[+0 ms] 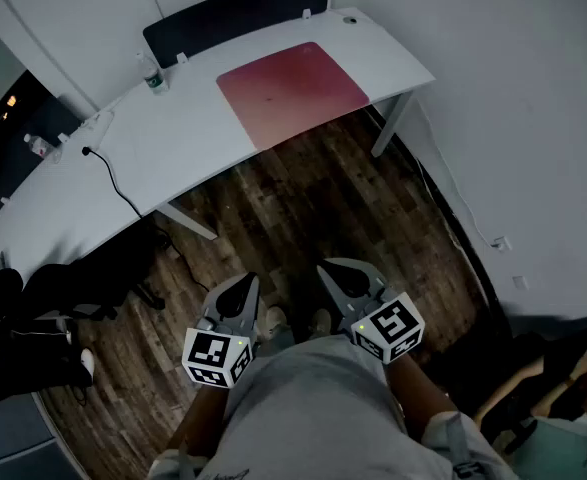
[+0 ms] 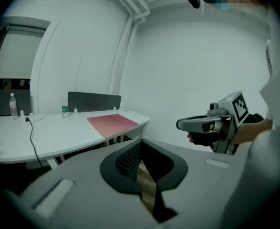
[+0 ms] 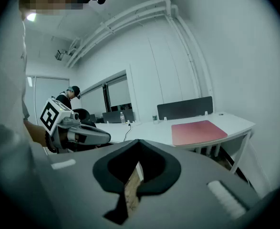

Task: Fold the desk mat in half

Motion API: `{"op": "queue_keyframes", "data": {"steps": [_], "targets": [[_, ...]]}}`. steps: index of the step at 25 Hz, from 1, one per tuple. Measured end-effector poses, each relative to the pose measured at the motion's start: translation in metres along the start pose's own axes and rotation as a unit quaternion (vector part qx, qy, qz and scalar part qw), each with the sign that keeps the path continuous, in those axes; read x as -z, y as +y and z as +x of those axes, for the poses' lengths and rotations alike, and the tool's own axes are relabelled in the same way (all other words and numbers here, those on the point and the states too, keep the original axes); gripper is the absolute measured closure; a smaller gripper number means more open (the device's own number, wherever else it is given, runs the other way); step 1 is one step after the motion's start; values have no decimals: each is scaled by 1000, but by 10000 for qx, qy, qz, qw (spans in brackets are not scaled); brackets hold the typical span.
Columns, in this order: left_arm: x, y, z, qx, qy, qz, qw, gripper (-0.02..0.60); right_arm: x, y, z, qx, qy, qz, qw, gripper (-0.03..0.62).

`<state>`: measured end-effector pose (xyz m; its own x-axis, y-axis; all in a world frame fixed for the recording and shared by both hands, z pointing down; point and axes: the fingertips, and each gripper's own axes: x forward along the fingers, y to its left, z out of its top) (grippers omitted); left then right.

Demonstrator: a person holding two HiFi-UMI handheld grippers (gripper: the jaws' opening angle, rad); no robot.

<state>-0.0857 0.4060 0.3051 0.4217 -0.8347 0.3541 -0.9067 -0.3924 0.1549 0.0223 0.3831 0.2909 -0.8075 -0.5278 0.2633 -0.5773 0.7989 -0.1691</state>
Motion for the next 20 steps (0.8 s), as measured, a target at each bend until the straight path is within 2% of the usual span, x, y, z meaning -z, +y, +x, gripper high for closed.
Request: {"op": "queue_keyframes", "data": {"steps": [4, 14, 20], "targets": [[-5, 4, 0, -26, -34, 71, 10000, 563, -1, -14, -3, 123, 14, 18, 9999, 591], [-11, 14, -1, 22, -84, 16, 10000, 563, 0, -5, 4, 146, 93, 93, 9998, 591], [-11, 31, -6, 53, -103, 10, 9999, 563, -2, -32, -4, 548, 143, -78, 9984, 588]]}}
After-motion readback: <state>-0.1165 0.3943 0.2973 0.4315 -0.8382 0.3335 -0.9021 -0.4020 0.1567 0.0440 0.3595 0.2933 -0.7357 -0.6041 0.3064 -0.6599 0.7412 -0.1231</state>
